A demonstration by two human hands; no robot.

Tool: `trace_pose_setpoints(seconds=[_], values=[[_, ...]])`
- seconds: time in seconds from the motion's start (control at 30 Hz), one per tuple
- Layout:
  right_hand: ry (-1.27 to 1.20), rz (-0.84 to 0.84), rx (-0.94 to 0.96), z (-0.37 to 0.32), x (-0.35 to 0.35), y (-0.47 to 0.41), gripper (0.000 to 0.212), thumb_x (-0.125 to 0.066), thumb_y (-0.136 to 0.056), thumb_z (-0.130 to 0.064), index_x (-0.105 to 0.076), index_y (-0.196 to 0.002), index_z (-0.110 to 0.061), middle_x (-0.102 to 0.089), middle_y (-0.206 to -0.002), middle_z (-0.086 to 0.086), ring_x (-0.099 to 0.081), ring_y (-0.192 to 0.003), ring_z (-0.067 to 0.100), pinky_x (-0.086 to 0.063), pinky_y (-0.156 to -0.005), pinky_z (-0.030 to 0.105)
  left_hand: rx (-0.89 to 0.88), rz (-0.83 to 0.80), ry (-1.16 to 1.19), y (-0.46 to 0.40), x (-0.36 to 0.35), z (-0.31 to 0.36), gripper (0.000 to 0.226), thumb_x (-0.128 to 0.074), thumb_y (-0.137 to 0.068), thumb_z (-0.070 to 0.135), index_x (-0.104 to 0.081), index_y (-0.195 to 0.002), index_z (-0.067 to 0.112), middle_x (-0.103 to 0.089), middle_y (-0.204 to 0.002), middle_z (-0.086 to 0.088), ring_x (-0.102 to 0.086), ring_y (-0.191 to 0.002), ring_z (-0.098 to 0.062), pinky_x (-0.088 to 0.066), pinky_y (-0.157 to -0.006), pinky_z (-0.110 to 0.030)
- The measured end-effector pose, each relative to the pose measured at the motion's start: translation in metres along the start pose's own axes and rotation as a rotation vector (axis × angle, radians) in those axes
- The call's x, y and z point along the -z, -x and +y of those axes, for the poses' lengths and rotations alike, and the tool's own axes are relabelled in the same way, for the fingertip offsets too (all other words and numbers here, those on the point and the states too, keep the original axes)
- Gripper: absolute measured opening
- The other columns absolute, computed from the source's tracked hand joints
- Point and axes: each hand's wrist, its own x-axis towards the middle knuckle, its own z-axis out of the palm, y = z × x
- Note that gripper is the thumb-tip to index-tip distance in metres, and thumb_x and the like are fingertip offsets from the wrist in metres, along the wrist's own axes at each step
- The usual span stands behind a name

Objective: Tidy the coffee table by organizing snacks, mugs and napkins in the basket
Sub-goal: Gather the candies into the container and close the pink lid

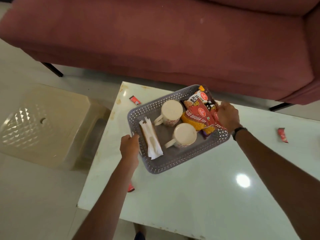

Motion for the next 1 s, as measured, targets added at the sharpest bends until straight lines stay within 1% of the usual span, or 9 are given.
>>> trace_pose_setpoints(seconds=[0.07,0.13,0.23,0.37,0.57,0.67,0.83,0.93,1.0], values=[[-0.022,-0.082,-0.048,0.002,-0.003,-0.006,0.035,-0.041,-0.096,-0.018,-0.060,-0.112,0.006,-0.061,-0.120,0.025,-0.055,-0.111,0.040,-0.041,-0.088,0.035,0.028,-0.023,0.025,0.000,-0.003,-0.002,0.022,-0.054,-0.088,0.019,-0.057,-0.103,0.003,-0.059,-0.112,-0.014,-0.055,-0.107,-0.030,-0.045,-0.100,-0.046],[-0.099,-0.045,-0.096,0.005,-0.007,-0.012,0.034,-0.040,-0.097,-0.018,-0.064,-0.110,0.002,-0.064,-0.118,0.024,-0.058,-0.109,0.038,-0.044,-0.087,0.035,0.054,-0.022,0.060,-0.002,-0.003,-0.001,0.011,-0.055,-0.087,0.014,-0.058,-0.083,0.004,-0.063,-0.095,-0.011,-0.058,-0.101,-0.029,-0.046,-0.097,-0.046],[-0.250,-0.026,-0.150,0.010,-0.010,-0.021,0.033,-0.042,-0.094,-0.018,-0.070,-0.101,-0.004,-0.070,-0.106,0.019,-0.065,-0.095,0.035,-0.053,-0.085,0.039,0.124,-0.019,0.137,-0.003,-0.003,0.003,0.022,-0.056,-0.087,0.006,-0.052,-0.065,0.009,-0.059,-0.080,-0.006,-0.056,-0.091,-0.023,-0.045,-0.084,-0.039],[-0.349,-0.099,-0.197,0.019,-0.006,-0.021,0.027,-0.050,-0.090,-0.020,-0.068,-0.072,-0.011,-0.072,-0.087,0.013,-0.067,-0.068,0.024,-0.055,-0.064,0.030,0.145,-0.033,0.134,0.000,-0.005,0.010,0.019,-0.055,-0.088,0.002,-0.052,-0.069,0.005,-0.058,-0.098,-0.011,-0.055,-0.097,-0.021,-0.044,-0.093,-0.039],[-0.532,-0.067,-0.205,0.038,0.037,0.013,0.025,-0.058,-0.088,-0.017,-0.072,-0.068,-0.016,-0.070,-0.064,-0.002,-0.067,-0.065,0.024,-0.057,-0.073,0.035,0.100,-0.055,0.182,0.033,-0.005,0.017,0.003,-0.060,-0.087,0.006,-0.060,-0.089,0.003,-0.060,-0.105,-0.009,-0.056,-0.099,-0.018,-0.044,-0.088,-0.035],[-0.549,-0.048,-0.197,0.053,0.070,0.034,0.027,-0.052,-0.089,-0.015,-0.074,-0.075,-0.012,-0.074,-0.075,0.007,-0.070,-0.071,0.027,-0.059,-0.075,0.039,0.033,-0.075,0.185,0.061,-0.010,0.024,0.029,-0.060,-0.086,0.005,-0.058,-0.115,-0.001,-0.059,-0.106,-0.009,-0.056,-0.100,-0.018,-0.045,-0.088,-0.033],[-0.550,-0.021,-0.176,0.087,0.129,0.075,0.037,-0.048,-0.095,-0.019,-0.069,-0.065,-0.022,-0.071,-0.073,0.002,-0.068,-0.071,0.022,-0.055,-0.073,0.035,-0.069,-0.104,0.119,0.099,-0.018,0.027,0.028,-0.056,-0.087,0.000,-0.059,-0.114,-0.003,-0.061,-0.106,-0.011,-0.059,-0.084,-0.016,-0.046,-0.066,-0.025],[-0.579,-0.018,-0.182,0.111,0.152,0.095,0.035,-0.046,-0.098,-0.019,-0.069,-0.071,-0.018,-0.069,-0.072,-0.001,-0.066,-0.069,0.018,-0.052,-0.067,0.028,-0.116,-0.136,0.071,0.117,-0.027,0.022,0.028,-0.051,-0.088,-0.004,-0.058,-0.115,-0.005,-0.062,-0.104,-0.013,-0.058,-0.076,-0.011,-0.046,-0.069,-0.024],[-0.607,-0.034,-0.214,0.128,0.161,0.106,0.034,-0.045,-0.098,-0.020,-0.068,-0.073,-0.018,-0.068,-0.072,-0.002,-0.064,-0.067,0.014,-0.049,-0.063,0.026,-0.119,-0.162,0.050,0.125,-0.034,0.014,0.028,-0.048,-0.090,-0.006,-0.056,-0.117,-0.006,-0.063,-0.091,-0.008,-0.058,-0.073,-0.009,-0.045,-0.071,-0.024]])
